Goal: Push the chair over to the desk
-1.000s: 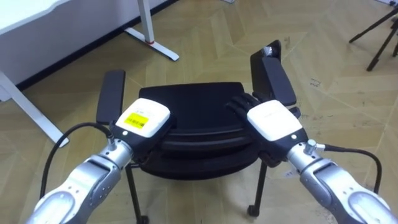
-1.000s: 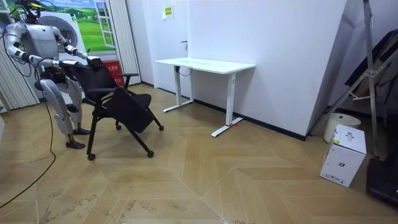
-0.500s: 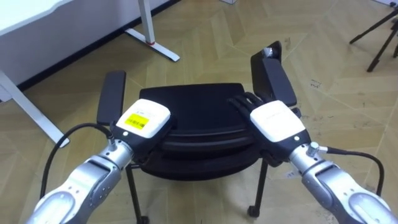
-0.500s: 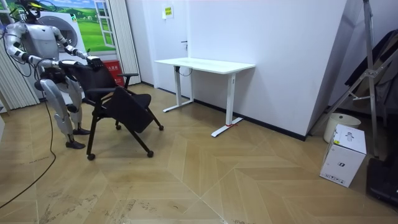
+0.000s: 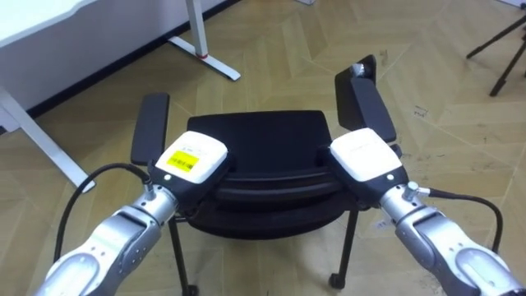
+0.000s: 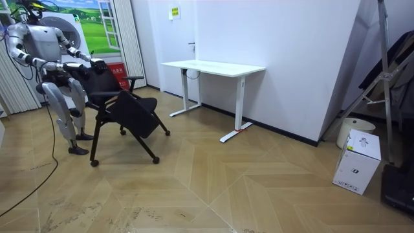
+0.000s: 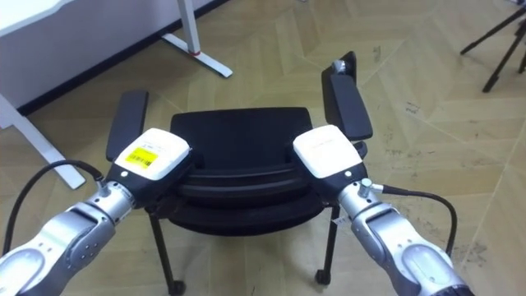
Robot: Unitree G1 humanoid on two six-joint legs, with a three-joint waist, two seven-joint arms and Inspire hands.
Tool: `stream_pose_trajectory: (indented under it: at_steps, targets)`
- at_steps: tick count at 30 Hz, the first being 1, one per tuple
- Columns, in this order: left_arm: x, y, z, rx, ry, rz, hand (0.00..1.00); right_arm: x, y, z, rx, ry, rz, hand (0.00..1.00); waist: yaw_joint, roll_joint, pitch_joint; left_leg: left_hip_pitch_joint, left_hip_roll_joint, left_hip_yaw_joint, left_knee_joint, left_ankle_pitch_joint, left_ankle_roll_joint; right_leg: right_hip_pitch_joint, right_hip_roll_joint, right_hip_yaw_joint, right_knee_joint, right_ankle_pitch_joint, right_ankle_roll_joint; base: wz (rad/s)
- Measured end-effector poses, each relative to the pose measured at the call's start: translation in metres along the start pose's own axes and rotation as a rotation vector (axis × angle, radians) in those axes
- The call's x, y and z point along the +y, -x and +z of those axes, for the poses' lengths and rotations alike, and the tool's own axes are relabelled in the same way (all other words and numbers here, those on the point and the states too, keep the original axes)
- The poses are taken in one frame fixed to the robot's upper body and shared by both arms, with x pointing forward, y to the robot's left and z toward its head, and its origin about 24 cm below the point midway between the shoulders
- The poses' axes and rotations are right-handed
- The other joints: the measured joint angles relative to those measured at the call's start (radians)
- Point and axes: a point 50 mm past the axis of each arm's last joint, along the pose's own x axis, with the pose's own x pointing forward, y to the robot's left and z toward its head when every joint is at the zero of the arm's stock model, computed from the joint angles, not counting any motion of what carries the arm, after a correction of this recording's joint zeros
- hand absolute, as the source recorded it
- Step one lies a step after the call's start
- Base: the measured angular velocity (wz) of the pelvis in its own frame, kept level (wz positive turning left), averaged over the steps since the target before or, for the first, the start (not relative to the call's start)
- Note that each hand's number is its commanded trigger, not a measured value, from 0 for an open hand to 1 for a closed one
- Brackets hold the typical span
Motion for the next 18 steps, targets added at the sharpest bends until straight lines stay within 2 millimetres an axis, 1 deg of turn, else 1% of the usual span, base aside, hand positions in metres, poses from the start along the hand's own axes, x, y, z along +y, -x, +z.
stream_pose_trajectory:
  at_steps: [10, 18]
  targets:
    - [-0.0003, 0.0000, 0.0000, -0.001, 0.000, -0.001, 1.00, 0.0000, -0.0003, 0.0002, -0.005, 0.020, 0.001, 1.00, 0.000, -0.001, 0.0000, 0.001, -0.001, -0.001, -0.002, 0.000, 0.000, 0.000, -0.001, 0.000, 0.000, -0.001, 0.001, 0.00]
    - [0.0002, -0.0006, 0.0003, -0.002, 0.000, 0.000, 1.00, 0.0008, -0.0001, -0.0002, -0.003, 0.019, -0.001, 1.00, 0.001, -0.006, 0.0007, 0.003, -0.001, -0.001, -0.005, 0.000, 0.000, 0.000, -0.001, 0.000, 0.000, -0.001, 0.001, 0.00]
